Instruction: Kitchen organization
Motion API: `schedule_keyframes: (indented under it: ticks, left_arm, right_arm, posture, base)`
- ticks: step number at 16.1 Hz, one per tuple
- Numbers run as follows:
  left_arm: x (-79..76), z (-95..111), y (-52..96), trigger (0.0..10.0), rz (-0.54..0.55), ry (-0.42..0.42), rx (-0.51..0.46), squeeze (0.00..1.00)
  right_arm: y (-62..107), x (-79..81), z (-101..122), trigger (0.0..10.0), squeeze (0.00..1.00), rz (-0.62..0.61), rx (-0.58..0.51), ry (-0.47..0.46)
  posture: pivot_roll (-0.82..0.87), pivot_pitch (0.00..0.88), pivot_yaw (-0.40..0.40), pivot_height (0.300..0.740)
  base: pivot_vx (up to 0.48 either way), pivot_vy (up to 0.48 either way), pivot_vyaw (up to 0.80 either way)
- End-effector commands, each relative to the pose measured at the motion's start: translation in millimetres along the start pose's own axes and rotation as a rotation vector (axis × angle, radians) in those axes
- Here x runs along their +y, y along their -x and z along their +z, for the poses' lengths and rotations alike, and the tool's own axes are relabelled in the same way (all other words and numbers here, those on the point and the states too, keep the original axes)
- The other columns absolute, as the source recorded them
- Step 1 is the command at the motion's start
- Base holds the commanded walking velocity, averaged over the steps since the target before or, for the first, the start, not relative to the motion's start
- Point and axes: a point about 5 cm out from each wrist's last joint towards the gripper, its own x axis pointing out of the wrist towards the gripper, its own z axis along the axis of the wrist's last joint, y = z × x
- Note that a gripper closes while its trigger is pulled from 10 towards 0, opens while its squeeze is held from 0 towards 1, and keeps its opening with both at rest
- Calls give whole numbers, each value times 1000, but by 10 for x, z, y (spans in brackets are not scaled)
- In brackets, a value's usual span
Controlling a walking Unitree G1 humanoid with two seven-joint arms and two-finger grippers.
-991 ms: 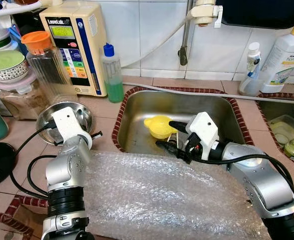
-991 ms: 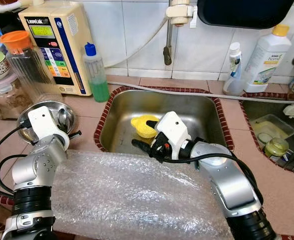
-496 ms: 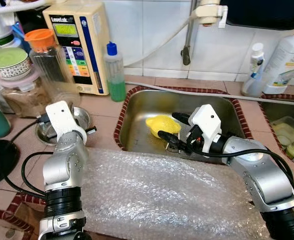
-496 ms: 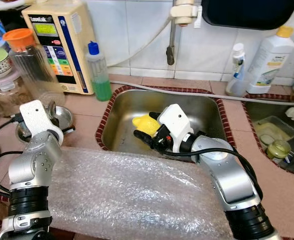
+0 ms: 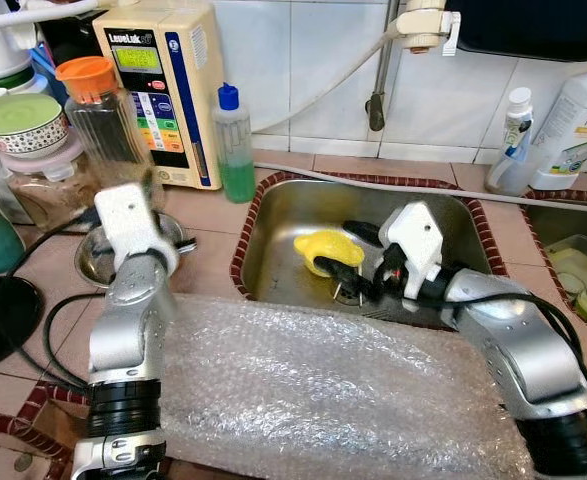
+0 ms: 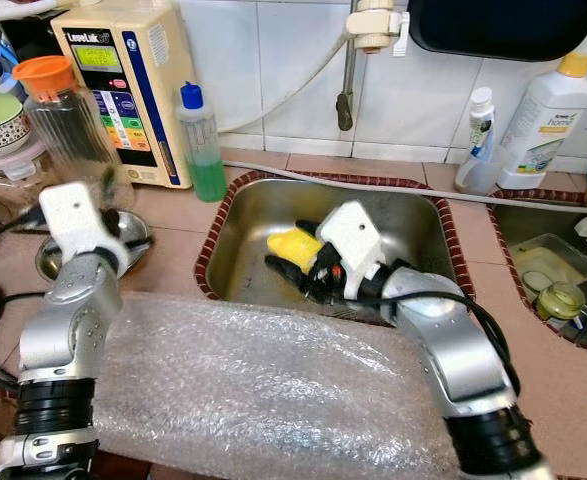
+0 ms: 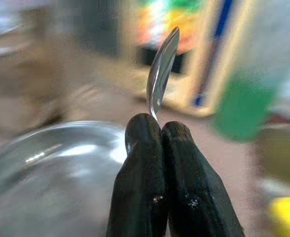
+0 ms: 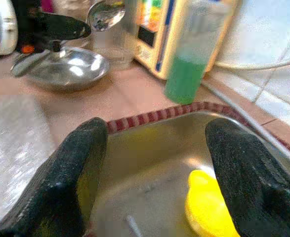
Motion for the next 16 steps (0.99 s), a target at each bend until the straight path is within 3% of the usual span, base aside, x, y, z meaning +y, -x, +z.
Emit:
schedule_keyframes:
  ticks: [1, 5, 6, 9, 10, 12, 16]
  left_arm:
    - [-198, 166, 15, 0, -134, 59, -77, 0]
    - [-405, 331, 55, 0, -349, 218, -142, 0]
    - [-482, 384, 63, 0, -454, 321, -129, 0]
    - [-628, 452, 146, 0, -644, 332, -134, 0]
    - [-664, 473, 166, 0, -686, 382, -122, 0]
    - [-791, 475, 264, 0, -850, 498, -43, 0]
    - [-906, 408, 378, 0, -982, 598, 62, 0]
  right_arm:
    - [10, -108, 76, 10000, 0, -64, -41, 3]
    - [28, -280, 106, 10000, 0, -208, -82, -11]
    - [42, -373, 121, 10000, 0, -286, -107, -25]
    - [85, -531, 167, 10000, 0, -432, -166, -39]
    - [115, -602, 183, 10000, 0, -495, -199, -67]
    - [143, -680, 222, 10000, 0, -517, -310, -251]
    - [72, -570, 215, 10000, 0, -393, -387, -412]
  posture:
    - [9, 0, 34, 740]
    - [10, 0, 41, 740]
    - [12, 0, 43, 740]
    - [17, 0, 52, 740]
    - [18, 0, 52, 740]
    - [19, 0, 59, 740]
    - [18, 0, 65, 740]
  base:
    - [0, 0, 0]
    - [0, 0, 0]
    - [0, 0, 0]
    - [0, 0, 0]
    - [0, 0, 0]
    - [0, 0, 0]
    - [0, 0, 0]
